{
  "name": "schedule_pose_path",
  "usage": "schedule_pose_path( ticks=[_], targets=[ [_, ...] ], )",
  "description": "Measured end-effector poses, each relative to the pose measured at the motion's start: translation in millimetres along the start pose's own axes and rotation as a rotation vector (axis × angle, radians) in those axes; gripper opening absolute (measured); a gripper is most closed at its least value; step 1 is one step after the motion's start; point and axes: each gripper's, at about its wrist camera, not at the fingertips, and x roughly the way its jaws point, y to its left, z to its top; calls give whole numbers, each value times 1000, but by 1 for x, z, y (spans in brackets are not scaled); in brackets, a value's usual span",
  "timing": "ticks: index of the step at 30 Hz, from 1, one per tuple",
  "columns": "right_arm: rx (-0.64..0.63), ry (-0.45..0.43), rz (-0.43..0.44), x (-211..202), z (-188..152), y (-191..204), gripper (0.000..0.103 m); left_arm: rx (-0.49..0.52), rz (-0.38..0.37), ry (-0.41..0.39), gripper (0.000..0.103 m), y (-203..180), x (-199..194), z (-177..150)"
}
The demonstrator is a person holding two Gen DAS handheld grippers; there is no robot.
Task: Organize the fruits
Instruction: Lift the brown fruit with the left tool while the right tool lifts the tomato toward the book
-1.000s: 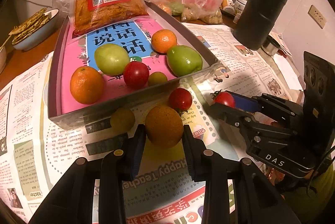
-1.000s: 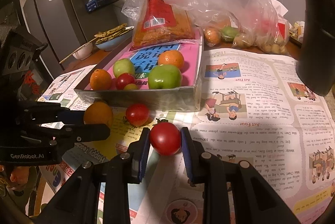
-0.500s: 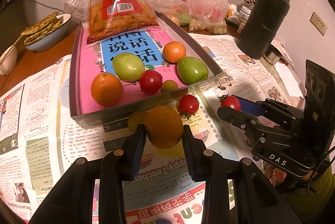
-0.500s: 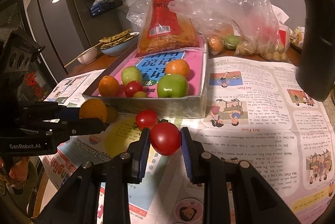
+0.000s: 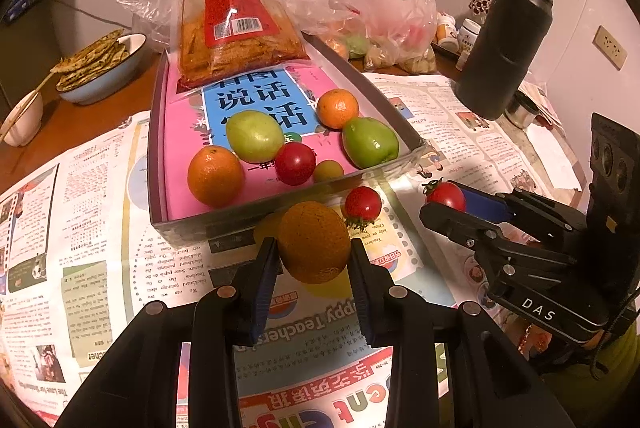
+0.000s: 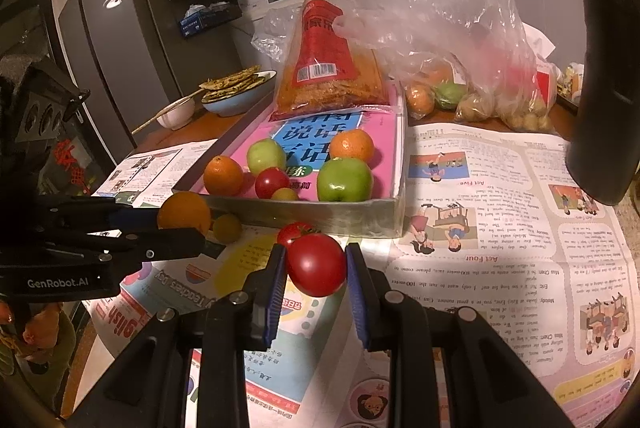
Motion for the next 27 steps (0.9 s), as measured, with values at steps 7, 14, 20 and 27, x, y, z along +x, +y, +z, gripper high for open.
schedule_pose_path(
  ticks=[7, 14, 20, 27],
  targets=[
    [-7, -12, 3, -5, 3, 4, 30, 10, 4, -15, 36, -3, -6, 2],
    [-9, -23, 5, -8, 6, 7, 30, 15, 10, -26, 36, -6, -9, 6],
    [-7, -32, 4, -11, 9, 6, 30, 16, 16, -28, 36, -6, -7, 10],
    [-5, -42, 6, -9, 16, 3, 30, 17, 44, -25, 36, -5, 3, 18]
  ],
)
